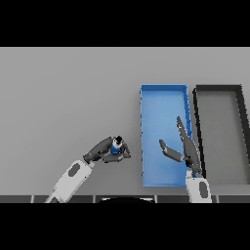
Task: Pick up the blue pipe and place it into the blue bin.
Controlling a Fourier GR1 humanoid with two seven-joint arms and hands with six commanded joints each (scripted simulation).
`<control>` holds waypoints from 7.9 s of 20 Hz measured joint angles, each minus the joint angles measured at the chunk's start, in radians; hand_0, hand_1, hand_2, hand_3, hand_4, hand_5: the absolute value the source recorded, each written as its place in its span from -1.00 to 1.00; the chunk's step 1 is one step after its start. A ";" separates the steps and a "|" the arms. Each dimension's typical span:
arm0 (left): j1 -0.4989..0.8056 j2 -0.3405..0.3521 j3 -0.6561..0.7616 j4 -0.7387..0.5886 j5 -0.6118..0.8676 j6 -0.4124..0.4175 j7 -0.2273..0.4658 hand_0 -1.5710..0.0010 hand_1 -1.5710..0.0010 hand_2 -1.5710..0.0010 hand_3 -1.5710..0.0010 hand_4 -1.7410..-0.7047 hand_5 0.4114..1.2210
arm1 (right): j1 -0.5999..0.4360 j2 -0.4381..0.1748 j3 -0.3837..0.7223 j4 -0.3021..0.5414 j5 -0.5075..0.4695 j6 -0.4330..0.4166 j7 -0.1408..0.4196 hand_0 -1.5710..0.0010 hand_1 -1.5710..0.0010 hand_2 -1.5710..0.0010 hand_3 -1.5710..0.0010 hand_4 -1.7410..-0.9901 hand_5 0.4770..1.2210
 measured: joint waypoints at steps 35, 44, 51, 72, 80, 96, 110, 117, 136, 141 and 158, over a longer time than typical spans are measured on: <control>-0.057 -0.033 -0.035 -0.230 -0.002 0.048 0.102 -1.00 -1.00 -1.00 -0.89 -1.00 1.00 | -0.126 -0.215 0.003 -0.261 -0.512 0.359 0.162 1.00 1.00 1.00 1.00 0.14 -0.94; -0.071 -0.025 -0.022 -0.227 0.004 0.027 0.096 -1.00 -1.00 -1.00 -0.91 -1.00 1.00 | -0.386 -0.193 0.171 -0.239 -0.507 0.447 0.337 1.00 1.00 1.00 1.00 0.33 -0.86; -0.058 -0.016 -0.040 -0.238 -0.012 0.003 0.086 -1.00 -1.00 -1.00 -0.96 -1.00 1.00 | -0.536 -0.093 0.239 -0.130 -0.474 0.461 0.389 1.00 1.00 1.00 1.00 0.39 -0.92; -0.013 -0.076 0.052 -0.259 -0.068 -0.076 0.192 -0.47 -0.38 -0.24 -0.36 -0.60 1.00 | -0.699 -0.124 0.364 -0.015 -0.596 0.417 0.184 -0.96 -0.96 -0.96 -0.95 -0.31 0.89; -0.033 -0.034 0.046 -0.241 -0.252 -0.154 0.099 0.75 0.77 0.79 0.77 0.49 0.08 | -0.689 -0.141 0.396 -0.023 -0.602 0.394 0.195 -0.99 -0.99 -0.99 -0.99 -0.34 0.98; -0.016 -0.062 0.060 -0.224 -0.227 -0.144 0.175 0.99 0.99 0.99 0.99 0.60 -0.72 | -0.736 -0.148 0.331 -0.065 -0.829 0.327 0.366 -1.00 -1.00 -1.00 -1.00 -0.66 1.00; 0.000 -0.045 0.061 -0.268 -0.208 -0.158 0.223 1.00 1.00 1.00 1.00 0.61 -0.80 | -1.190 -0.365 0.009 0.206 -1.092 0.057 0.418 -1.00 -1.00 -1.00 -1.00 -0.98 0.76; 0.009 -0.032 0.076 -0.277 -0.194 -0.161 0.218 1.00 1.00 1.00 1.00 0.64 -0.81 | -1.033 -0.395 -0.038 0.421 -0.962 0.060 0.456 -1.00 -1.00 -1.00 -1.00 -1.00 0.73; 0.002 -0.046 0.076 -0.254 -0.196 -0.155 0.229 1.00 1.00 1.00 1.00 0.65 -0.90 | -0.694 -0.439 0.268 0.493 -0.990 -0.167 0.498 0.32 0.39 0.42 0.53 0.21 0.78; 0.010 -0.040 0.079 -0.265 -0.188 -0.157 0.235 1.00 1.00 1.00 1.00 0.63 -0.90 | -0.733 -0.530 0.469 0.529 -1.015 -0.113 0.649 0.78 0.80 0.81 0.85 0.58 0.10; -0.010 -0.076 0.075 -0.213 -0.198 -0.147 0.243 1.00 1.00 1.00 1.00 0.58 -0.86 | -0.758 -0.545 0.556 0.576 -0.921 -0.033 0.605 0.99 0.99 0.99 0.99 0.63 -0.46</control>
